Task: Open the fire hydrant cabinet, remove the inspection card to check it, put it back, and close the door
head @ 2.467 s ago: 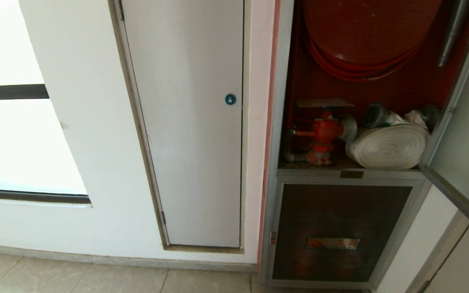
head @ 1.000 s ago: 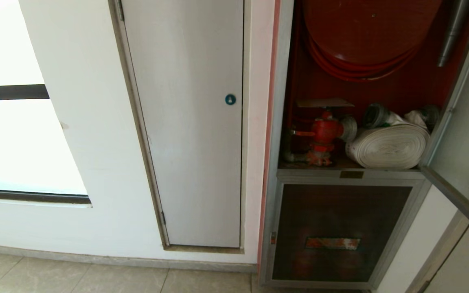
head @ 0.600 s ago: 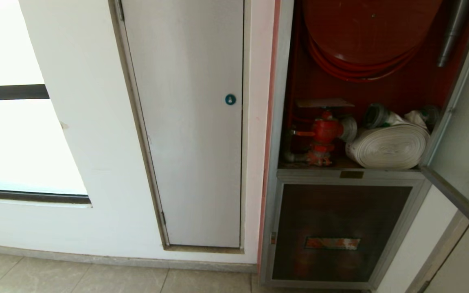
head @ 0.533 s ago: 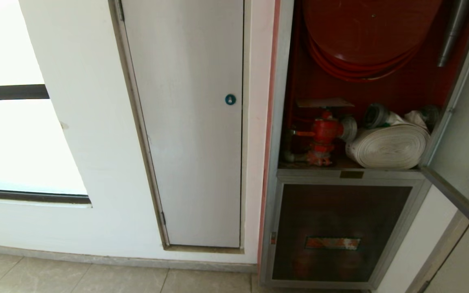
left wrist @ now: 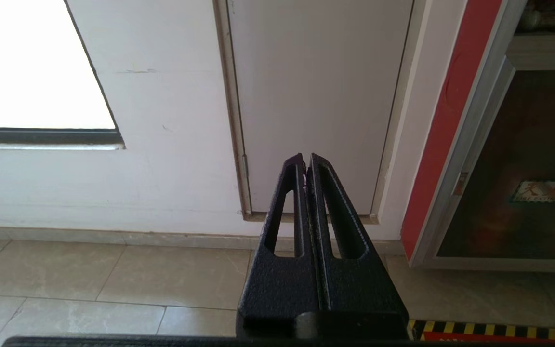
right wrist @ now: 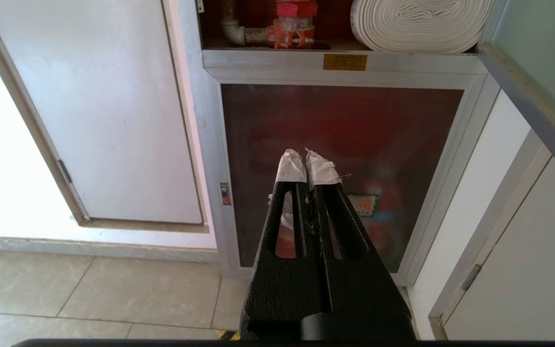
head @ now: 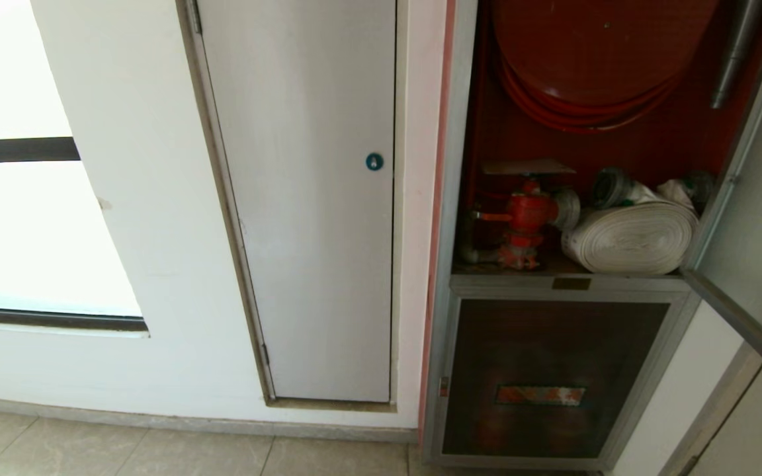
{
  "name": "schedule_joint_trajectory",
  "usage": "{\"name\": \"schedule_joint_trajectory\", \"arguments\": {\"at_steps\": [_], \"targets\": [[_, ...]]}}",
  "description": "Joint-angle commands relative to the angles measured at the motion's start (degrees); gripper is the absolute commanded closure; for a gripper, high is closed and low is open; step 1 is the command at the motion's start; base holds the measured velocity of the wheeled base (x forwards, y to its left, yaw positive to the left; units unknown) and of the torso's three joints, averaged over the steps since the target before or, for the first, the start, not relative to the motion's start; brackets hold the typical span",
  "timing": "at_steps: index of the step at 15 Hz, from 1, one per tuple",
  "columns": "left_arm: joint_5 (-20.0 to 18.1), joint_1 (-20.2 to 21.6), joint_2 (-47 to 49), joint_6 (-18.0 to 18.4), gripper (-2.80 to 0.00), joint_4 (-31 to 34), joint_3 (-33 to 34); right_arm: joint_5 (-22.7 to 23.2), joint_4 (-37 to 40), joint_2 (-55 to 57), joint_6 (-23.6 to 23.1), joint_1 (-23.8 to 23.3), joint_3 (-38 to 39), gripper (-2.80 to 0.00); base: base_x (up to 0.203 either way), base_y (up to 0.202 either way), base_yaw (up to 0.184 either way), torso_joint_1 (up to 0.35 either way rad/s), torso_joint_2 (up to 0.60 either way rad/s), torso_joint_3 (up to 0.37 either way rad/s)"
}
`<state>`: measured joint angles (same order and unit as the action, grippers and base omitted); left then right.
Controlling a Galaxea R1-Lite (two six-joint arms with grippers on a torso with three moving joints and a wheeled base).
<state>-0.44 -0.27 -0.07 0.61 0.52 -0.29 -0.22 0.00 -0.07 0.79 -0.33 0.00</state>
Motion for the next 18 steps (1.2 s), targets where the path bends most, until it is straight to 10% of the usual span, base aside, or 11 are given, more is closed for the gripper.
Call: {"name": "schedule_joint_trajectory", "arguments": {"at_steps": [1, 18], "targets": [[0.0, 0.0, 0.1, 0.0, 0.0, 0.0, -0.1, 0.0, 0.0, 0.0, 0.0, 0.0, 0.0, 0.0, 0.0, 0.0, 0.0, 0.0, 0.0, 0.0], [0.0, 0.0, 0.1, 0.2, 0.0, 0.1, -0.1, 0.0, 0.0, 0.0, 0.0, 0.0, 0.0, 0.0, 0.171, 0.0, 0.001, 0.003, 0.0, 0.002]]}}
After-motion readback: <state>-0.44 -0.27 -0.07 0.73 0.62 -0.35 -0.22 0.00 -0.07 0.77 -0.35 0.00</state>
